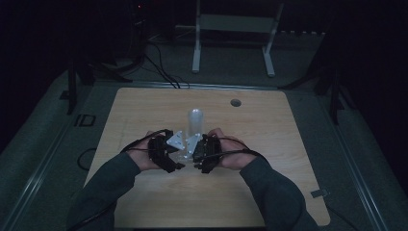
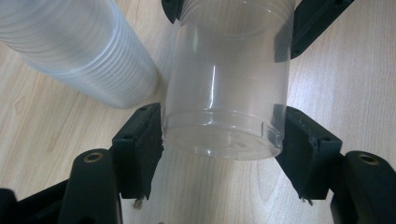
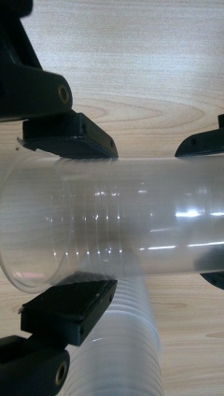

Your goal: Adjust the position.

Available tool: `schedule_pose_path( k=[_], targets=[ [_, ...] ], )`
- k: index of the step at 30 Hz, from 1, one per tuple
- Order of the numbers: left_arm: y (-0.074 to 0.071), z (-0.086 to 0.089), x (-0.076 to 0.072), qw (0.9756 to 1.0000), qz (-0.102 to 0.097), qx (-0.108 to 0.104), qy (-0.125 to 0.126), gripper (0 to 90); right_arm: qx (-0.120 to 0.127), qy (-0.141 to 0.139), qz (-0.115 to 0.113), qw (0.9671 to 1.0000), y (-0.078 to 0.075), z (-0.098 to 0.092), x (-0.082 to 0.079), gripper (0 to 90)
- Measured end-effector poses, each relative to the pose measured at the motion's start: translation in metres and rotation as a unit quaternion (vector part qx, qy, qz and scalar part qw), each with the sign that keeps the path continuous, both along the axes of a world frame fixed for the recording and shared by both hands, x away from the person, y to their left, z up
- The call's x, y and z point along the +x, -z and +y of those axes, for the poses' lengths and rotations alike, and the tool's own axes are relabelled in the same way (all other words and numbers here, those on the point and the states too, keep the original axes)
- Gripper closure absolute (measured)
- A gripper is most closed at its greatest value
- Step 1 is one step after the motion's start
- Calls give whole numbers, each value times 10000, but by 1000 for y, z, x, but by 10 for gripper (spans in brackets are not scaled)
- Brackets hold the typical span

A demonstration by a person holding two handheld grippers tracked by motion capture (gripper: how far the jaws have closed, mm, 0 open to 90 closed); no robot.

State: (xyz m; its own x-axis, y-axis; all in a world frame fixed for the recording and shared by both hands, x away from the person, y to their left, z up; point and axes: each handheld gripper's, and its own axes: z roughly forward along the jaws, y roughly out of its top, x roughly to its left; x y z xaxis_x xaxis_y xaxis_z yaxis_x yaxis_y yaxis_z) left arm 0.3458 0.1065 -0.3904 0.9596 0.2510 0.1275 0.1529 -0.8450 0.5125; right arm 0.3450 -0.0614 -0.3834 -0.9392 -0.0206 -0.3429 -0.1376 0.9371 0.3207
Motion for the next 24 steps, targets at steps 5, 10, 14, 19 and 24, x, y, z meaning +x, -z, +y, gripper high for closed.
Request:
schedule_pose_path(
  k=[5,10,14,19,24],
  targets=[
    [1,-1,0,10000,29,18,15,383,-47,-20,-19,10000,1,0,0,336],
    [2,0,1,10000,26,2,10,407,-51,-26,-24,10000,1,0,0,336],
    [3,0,1,10000,12,-69,-18,416,-34,-16,-34,10000,1,0,0,330],
    [3,2,1,9999,17,-156,-26,418,32,6,37,10000,1,-3,1,295],
    [4,4,1,9998,-1,-208,-55,419,103,14,44,9999,-2,-5,1,254]
  ],
)
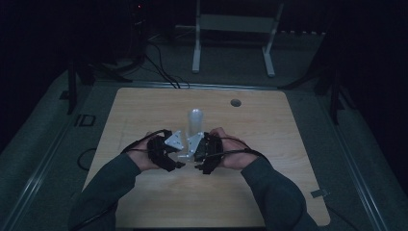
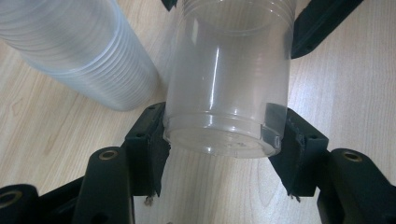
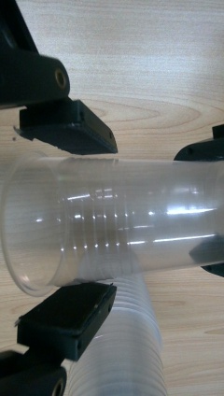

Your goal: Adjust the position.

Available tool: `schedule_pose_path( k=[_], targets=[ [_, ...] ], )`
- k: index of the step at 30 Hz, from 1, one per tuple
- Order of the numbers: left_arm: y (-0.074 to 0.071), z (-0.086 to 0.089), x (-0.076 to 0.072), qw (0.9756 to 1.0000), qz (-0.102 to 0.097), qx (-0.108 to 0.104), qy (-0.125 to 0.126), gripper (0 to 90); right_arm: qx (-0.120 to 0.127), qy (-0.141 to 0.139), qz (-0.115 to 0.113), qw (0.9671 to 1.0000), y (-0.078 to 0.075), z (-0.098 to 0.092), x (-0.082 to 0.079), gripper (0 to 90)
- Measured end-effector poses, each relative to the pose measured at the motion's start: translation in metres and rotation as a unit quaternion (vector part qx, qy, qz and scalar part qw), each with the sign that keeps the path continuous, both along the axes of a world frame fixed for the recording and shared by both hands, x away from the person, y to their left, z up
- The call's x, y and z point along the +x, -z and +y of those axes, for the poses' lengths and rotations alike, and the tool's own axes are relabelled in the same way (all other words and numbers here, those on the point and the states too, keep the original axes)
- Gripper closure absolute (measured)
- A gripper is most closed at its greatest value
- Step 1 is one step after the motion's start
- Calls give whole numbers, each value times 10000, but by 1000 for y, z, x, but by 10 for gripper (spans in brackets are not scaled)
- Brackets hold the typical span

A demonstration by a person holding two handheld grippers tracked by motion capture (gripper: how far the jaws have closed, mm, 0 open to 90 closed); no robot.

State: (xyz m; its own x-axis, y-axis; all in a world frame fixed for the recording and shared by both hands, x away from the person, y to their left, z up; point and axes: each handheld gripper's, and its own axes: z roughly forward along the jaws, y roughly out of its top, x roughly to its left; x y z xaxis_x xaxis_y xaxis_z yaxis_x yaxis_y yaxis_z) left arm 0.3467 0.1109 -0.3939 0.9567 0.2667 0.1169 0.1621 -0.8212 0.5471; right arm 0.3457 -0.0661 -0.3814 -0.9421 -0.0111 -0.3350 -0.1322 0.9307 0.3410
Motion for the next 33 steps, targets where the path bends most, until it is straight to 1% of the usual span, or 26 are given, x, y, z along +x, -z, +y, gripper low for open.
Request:
schedule_pose_path(
  k=[3,5,10,13,15,17,23,24,25,28,33],
  targets=[
    [0,2,0,10000,-20,-55,-31,419,47,57,-21,10000,-1,-1,-1,211],
    [1,3,0,9999,-30,-112,-50,419,103,52,-25,9999,-2,-3,-1,202],
    [3,4,1,9999,-53,-111,-105,419,198,108,-2,9997,-5,-5,-3,182],
    [4,6,1,9998,-54,-164,-138,419,304,118,-53,9995,-6,-6,-2,172],
    [4,6,1,9997,-61,-185,-158,419,360,158,-25,9992,-8,-8,-2,172],
    [5,7,1,9996,-83,-204,-185,419,430,149,-58,9989,-9,-9,-1,172],
    [9,10,0,9987,-116,-381,-314,419,731,256,-10,9970,-13,-14,1,172],
    [10,11,0,9986,-127,-383,-337,419,760,272,-7,9967,-13,-14,2,173],
    [12,11,0,9982,-139,-437,-381,419,785,301,-5,9965,-14,-15,2,173],
    [14,13,-1,9977,-157,-493,-442,419,847,338,-27,9958,-15,-17,2,173],
    [15,16,0,9970,-188,-532,-525,419,1028,381,-28,9940,-20,-20,2,172]
  ],
)
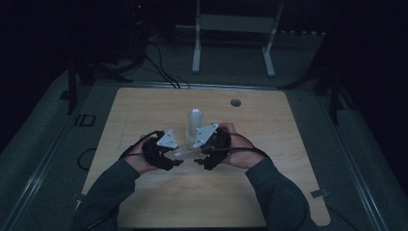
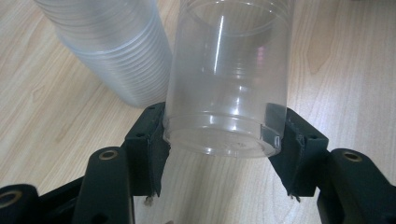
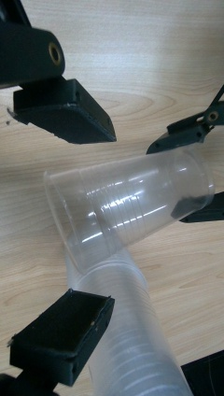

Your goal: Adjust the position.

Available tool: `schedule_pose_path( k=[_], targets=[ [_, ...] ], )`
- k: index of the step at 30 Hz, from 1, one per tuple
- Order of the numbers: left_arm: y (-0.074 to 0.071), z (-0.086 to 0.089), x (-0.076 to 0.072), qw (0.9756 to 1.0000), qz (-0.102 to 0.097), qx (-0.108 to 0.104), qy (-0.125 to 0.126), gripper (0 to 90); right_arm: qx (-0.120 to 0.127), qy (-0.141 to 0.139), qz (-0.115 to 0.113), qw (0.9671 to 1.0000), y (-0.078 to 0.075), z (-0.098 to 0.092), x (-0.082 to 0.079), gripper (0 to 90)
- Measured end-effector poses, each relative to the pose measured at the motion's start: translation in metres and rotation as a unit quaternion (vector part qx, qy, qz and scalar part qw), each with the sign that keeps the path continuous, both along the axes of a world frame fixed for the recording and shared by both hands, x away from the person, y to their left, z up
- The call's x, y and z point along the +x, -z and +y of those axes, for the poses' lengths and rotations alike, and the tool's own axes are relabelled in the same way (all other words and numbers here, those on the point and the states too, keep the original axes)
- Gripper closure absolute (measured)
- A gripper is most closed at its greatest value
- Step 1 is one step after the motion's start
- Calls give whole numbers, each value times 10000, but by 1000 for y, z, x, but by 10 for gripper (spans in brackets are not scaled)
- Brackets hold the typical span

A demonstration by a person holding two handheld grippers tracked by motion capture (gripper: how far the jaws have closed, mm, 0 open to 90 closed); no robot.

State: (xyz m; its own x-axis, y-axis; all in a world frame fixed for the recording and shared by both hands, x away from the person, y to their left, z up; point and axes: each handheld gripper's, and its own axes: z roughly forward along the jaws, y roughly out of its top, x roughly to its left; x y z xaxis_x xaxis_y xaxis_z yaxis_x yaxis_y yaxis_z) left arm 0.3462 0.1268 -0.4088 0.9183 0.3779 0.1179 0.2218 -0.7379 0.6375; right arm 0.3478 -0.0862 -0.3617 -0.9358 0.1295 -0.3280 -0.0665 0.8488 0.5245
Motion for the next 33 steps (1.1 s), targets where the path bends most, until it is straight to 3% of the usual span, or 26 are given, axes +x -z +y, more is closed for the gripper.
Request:
schedule_pose_path(
  k=[20,33],
  targets=[
    [-2,16,-3,9984,-116,-496,-245,419,184,94,7,9998,-5,-10,0,172],
    [-4,25,-4,9952,-215,-856,-426,419,324,139,104,9993,0,-17,0,172]
  ],
)
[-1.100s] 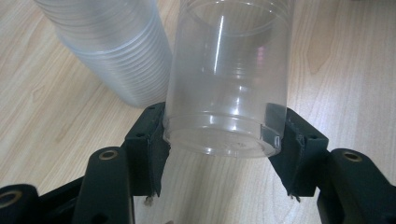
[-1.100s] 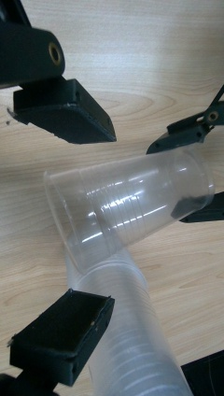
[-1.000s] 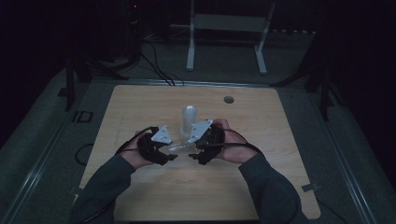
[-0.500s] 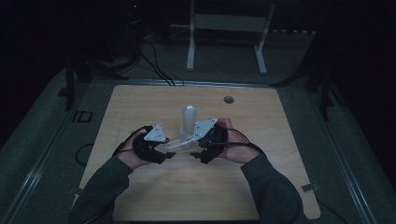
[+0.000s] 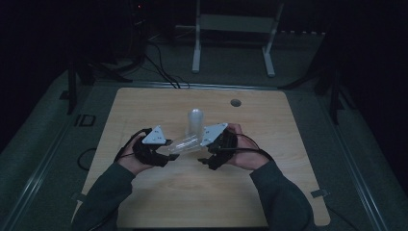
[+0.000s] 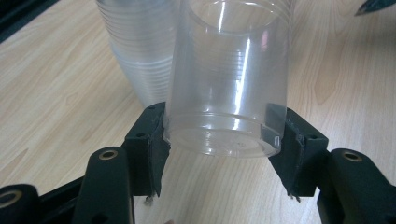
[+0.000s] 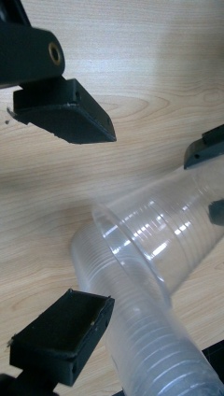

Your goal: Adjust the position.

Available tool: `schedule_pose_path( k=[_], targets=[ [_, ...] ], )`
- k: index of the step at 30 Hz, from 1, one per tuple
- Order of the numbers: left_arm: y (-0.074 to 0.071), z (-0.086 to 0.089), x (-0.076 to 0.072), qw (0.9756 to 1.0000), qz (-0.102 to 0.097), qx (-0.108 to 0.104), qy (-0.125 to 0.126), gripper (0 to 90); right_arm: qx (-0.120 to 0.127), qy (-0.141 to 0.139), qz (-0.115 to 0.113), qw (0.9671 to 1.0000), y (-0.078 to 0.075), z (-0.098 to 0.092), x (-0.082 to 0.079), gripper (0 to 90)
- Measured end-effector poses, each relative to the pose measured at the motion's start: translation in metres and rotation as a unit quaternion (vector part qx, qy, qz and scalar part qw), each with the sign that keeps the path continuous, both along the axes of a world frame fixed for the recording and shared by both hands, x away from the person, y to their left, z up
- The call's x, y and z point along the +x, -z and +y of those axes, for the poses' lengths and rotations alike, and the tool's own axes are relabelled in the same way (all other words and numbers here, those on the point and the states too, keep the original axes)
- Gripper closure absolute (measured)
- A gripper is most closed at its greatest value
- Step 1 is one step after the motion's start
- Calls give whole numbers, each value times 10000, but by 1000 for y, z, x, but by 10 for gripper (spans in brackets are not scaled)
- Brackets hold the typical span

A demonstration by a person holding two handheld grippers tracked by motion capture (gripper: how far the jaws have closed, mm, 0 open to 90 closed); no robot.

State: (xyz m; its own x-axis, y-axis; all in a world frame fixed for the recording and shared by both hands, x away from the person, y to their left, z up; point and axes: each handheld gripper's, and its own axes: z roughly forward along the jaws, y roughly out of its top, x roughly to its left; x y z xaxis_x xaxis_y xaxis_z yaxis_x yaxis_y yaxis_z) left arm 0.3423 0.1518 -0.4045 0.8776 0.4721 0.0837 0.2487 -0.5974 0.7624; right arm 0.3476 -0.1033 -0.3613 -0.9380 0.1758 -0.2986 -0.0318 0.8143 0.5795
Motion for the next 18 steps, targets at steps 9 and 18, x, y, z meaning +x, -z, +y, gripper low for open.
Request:
schedule_pose_path(
  k=[9,18],
  targets=[
    [-3,4,-2,9995,-60,-308,-44,419,94,40,39,9999,5,-3,-1,172],
    [-1,9,-3,9979,-100,-602,-194,419,165,117,40,9998,7,-5,-1,176]
  ],
)
